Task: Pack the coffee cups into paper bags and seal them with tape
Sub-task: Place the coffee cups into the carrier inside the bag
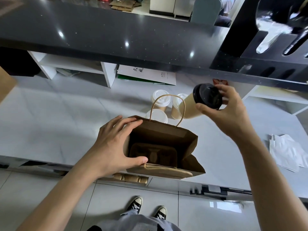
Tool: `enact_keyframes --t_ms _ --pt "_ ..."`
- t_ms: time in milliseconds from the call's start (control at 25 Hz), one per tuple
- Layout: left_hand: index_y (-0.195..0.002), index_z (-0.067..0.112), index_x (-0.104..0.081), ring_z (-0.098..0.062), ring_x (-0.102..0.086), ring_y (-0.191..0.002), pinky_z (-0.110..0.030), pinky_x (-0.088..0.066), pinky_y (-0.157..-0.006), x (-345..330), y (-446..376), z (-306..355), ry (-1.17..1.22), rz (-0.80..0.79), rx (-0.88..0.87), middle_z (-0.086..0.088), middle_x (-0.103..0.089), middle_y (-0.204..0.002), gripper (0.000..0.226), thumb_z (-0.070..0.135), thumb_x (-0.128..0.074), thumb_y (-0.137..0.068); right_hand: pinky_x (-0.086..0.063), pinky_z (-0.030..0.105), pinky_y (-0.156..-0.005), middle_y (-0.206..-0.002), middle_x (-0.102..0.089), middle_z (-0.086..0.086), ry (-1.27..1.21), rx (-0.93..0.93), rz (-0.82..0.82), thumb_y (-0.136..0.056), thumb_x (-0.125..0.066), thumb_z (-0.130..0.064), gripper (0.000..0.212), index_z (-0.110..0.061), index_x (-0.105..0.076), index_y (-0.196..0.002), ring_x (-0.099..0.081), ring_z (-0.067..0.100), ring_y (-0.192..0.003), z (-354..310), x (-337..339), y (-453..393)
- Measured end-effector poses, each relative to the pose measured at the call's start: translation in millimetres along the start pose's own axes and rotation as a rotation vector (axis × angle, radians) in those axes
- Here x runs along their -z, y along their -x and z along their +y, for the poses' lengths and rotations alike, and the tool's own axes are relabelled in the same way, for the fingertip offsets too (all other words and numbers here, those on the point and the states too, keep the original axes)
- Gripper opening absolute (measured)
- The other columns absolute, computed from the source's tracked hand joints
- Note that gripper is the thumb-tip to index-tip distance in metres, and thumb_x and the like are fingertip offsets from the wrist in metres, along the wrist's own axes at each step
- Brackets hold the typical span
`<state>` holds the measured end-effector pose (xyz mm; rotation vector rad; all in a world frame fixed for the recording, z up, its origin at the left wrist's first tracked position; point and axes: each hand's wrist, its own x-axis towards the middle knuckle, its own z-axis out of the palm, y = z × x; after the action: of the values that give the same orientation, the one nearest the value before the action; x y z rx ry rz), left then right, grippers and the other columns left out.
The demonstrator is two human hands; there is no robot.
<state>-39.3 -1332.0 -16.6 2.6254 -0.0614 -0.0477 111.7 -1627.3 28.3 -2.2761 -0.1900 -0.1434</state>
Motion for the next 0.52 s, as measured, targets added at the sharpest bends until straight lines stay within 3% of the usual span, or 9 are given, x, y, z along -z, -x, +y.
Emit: enact_keyframes --t_ms 120,240,320,400,520 --pt "-0.155 0.046 -0.025 -0.007 -0.004 -0.152 -0.031 -0.009 -0.123 0.1 -1.0 0.9 -0.002 -0.008 0.013 0.029 -0.022 -0.157 0.107 0.085 -0.055 -0.060 -0.051 0.023 -0.091 -0.125 -0.061 -0.006 -0.091 0.070 0.054 -0.076 -0.087 -0.044 0.071 -0.028 -0.052 -0.136 -0.060 0.003 -0.110 -35.0 23.3 4.8" --pt "-0.156 0.046 -0.021 -0.008 -0.003 -0.153 -0.034 -0.010 -0.124 0.7 -1.4 1.5 -0.004 -0.018 0.022 0.027 -0.021 -0.158 0.110 0.086 -0.055 -0.059 -0.050 0.011 -0.080 -0.112 -0.062 -0.018 -0.207 0.137 0.101 -0.079 -0.085 -0.038 0.065 -0.026 -0.055 -0.135 -0.061 -0.013 -0.095 -70.5 42.7 13.6" --pt "-0.157 0.044 -0.018 -0.008 -0.002 -0.153 -0.036 -0.010 -0.124 0.9 -1.3 1.6 -0.005 -0.031 0.023 0.024 -0.020 -0.159 0.112 0.087 -0.053 -0.059 -0.055 0.021 -0.087 -0.112 -0.066 -0.015 -0.293 0.185 0.127 -0.077 -0.084 -0.042 0.063 -0.028 -0.058 -0.133 -0.064 -0.005 -0.098 -88.2 51.9 21.1" --pt "-0.158 0.043 -0.014 -0.009 -0.002 -0.153 -0.037 -0.010 -0.124 1.0 -1.7 1.4 -0.011 -0.042 0.024 0.022 -0.018 -0.161 0.116 0.089 -0.051 -0.059 -0.058 0.043 -0.095 -0.116 -0.069 -0.006 -0.352 0.234 0.114 -0.075 -0.081 -0.046 0.064 -0.028 -0.059 -0.133 -0.068 0.013 -0.108 -100.2 56.9 28.6" --pt "-0.159 0.042 -0.008 -0.012 -0.003 -0.153 -0.038 -0.012 -0.125 1.4 -2.2 2.4 -0.009 -0.048 0.034 0.018 -0.018 -0.163 0.121 0.090 -0.051 -0.057 -0.057 0.050 -0.095 -0.120 -0.069 -0.004 -0.360 0.297 0.031 -0.077 -0.079 -0.046 0.070 -0.021 -0.056 -0.138 -0.068 0.018 -0.110 -110.7 58.4 37.9"
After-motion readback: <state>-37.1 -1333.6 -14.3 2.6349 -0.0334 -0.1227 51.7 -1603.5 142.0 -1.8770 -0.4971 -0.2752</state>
